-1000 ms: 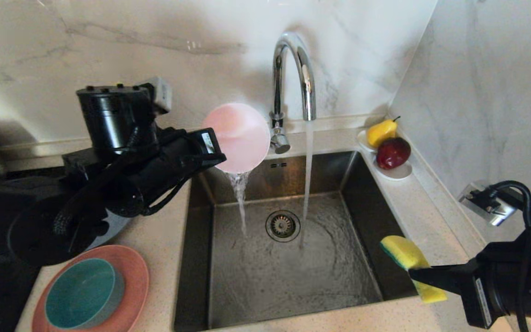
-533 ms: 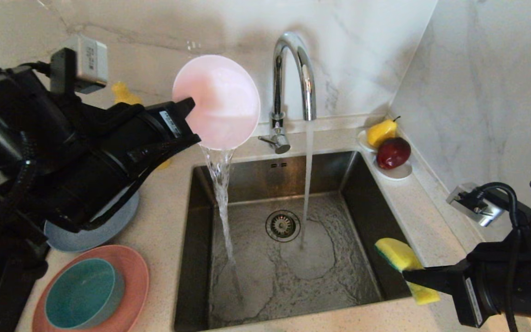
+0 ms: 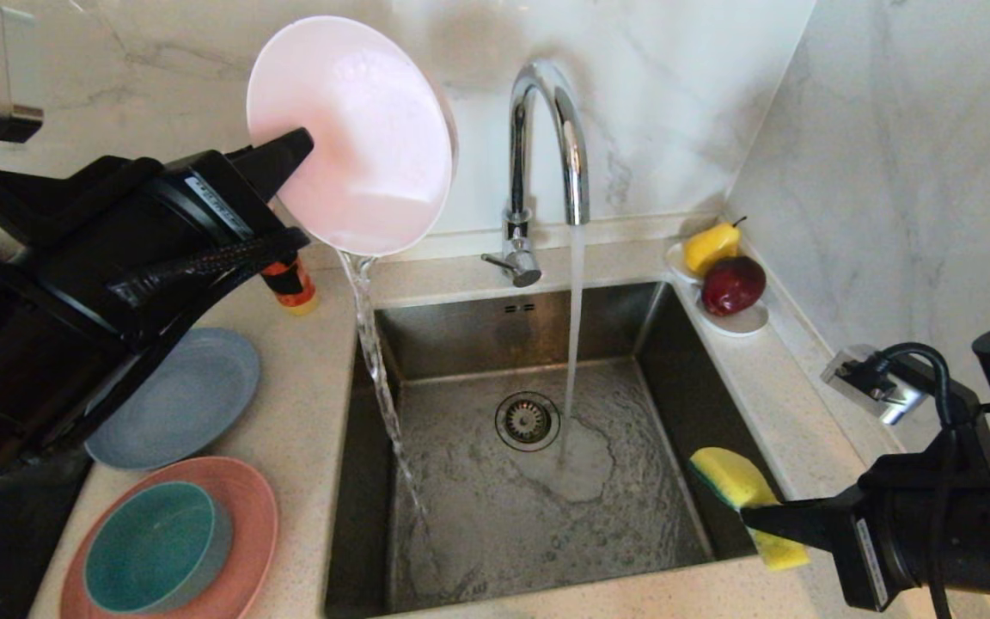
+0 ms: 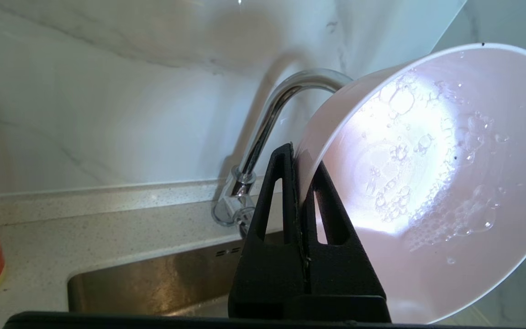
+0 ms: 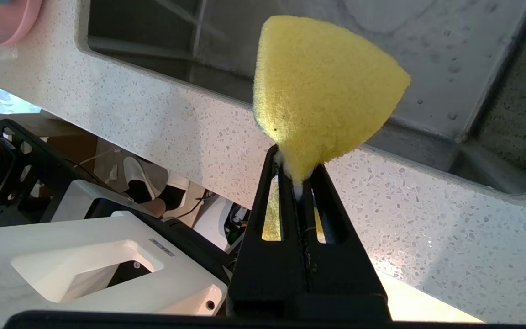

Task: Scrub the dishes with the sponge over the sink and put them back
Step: Wash the bowl, then wipe the bowl

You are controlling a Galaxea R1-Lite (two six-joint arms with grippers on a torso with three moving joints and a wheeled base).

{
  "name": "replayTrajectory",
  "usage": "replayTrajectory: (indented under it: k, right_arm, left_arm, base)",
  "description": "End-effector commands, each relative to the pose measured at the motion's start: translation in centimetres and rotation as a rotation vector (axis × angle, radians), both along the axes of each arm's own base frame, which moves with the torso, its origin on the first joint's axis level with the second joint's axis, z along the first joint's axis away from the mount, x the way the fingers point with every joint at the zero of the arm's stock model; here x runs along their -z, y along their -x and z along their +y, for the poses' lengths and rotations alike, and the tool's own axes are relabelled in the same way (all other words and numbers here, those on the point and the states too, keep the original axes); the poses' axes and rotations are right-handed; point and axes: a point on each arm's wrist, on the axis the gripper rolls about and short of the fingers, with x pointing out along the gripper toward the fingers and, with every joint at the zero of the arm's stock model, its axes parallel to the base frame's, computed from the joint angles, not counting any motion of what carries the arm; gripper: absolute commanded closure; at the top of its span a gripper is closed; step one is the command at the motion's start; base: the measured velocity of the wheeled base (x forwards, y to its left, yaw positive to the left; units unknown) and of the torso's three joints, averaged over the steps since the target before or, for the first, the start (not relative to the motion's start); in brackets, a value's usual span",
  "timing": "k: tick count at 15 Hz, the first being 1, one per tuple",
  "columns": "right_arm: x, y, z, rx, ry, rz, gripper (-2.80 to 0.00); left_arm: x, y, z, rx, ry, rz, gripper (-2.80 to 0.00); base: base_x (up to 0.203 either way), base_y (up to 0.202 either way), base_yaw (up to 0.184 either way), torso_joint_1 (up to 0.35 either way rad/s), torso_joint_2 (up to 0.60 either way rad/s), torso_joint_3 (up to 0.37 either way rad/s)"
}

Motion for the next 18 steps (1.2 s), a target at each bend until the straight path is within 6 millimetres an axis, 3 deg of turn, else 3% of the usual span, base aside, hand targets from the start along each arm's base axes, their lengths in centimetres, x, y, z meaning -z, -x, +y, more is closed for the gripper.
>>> replayTrajectory:
  k: [1,4,8,10,14,18]
  right_arm:
    - [-0.1,0.0,0.0,0.0,-0.003,0.0,0.0]
    - [-0.4,0.4,-0.1,-0.016,-0.019,-0.011,0.0]
    - [-1.5,1.2,-0.3,-0.08,-0.077,-0.034,0.0]
    - [-2.1,1.8,0.0,-0.155,-0.114,-0.03,0.0]
    - [-2.7,1.9,1.1,-0.295,-0.165,0.03,0.0]
    - [-4.2,1.5,1.8,-0.383,-0.206,0.08,0.0]
  left_arm:
    - [0.3,0.2,0.1,0.0,0.0,0.003,0.0]
    - [1.1,-0.1,0.0,0.017,-0.021,0.048,0.0]
    - [4.6,-1.4,0.1,-0.017,-0.219,0.41,0.0]
    - [4.6,-1.7,0.5,-0.038,-0.267,0.563,0.0]
    - [7.1,-1.6,0.6,-0.049,-0.342,0.751,0.0]
    - [9.4,-2.2,-2.3,-0.111,-0.394,0.758,0.0]
  base:
    - [0.0,0.0,0.0,0.0,0.0,0.0]
    - [0.0,0.0,0.0,0.0,0.0,0.0]
    - [0.0,0.0,0.0,0.0,0.0,0.0]
    - [0.0,0.0,0.0,0.0,0.0,0.0]
    - [0.0,0.0,0.0,0.0,0.0,0.0]
    - [0.0,0.0,0.0,0.0,0.0,0.0]
